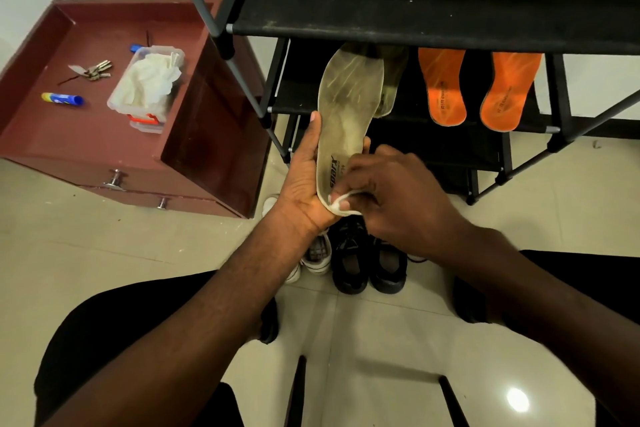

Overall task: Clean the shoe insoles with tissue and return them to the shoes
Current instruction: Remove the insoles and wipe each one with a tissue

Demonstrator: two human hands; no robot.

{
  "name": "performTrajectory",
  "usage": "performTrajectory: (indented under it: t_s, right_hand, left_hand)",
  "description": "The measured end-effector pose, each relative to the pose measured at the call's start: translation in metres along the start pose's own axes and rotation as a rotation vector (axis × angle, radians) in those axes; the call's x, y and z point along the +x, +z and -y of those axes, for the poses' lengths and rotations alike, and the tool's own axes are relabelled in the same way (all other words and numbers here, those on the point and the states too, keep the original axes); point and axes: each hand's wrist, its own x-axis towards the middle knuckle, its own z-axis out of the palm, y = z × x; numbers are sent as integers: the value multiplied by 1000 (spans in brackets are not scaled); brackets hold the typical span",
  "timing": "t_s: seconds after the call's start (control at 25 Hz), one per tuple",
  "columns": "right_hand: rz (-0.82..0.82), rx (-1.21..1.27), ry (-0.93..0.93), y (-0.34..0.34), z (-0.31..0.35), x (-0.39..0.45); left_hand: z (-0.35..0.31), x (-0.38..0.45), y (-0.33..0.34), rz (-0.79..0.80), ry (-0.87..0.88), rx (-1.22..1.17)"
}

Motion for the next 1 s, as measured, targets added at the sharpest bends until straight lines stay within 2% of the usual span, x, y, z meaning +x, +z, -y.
performTrajectory:
  t_s: [0.12, 0.2, 0.28, 0.36, 0.52, 0.68, 0.84, 0.92, 1.0]
  right_hand:
    - [-73, -121, 80, 0, -1, -2]
    - [-16, -22, 41, 0, 0, -1]
    - [35, -70, 41, -4, 0, -1]
    - [-53, -151, 117, -2, -5, -2]
    - [-31, 30, 56, 2, -2, -4]
    - [-106, -151, 142, 2, -2, -8]
    - [-63, 189, 95, 3, 8, -6]
    - [-153, 102, 85, -1, 8, -1]
    - [-251, -139, 114, -6, 4, 4]
  left_hand:
    - [3, 2, -2, -6, -13, 1]
    - [0, 3, -5, -19, -10, -1]
    - [-2, 2, -7, -15, 6, 21]
    - [-2, 4, -7, -12, 19, 23]
    - [-4, 5, -7, 1, 16, 9]
    - [2, 6, -6, -38, 15, 20]
    - [3, 5, -5, 2, 33, -8]
    - [9, 5, 0, 32, 36, -5]
    - [12, 5, 8, 60, 57, -8]
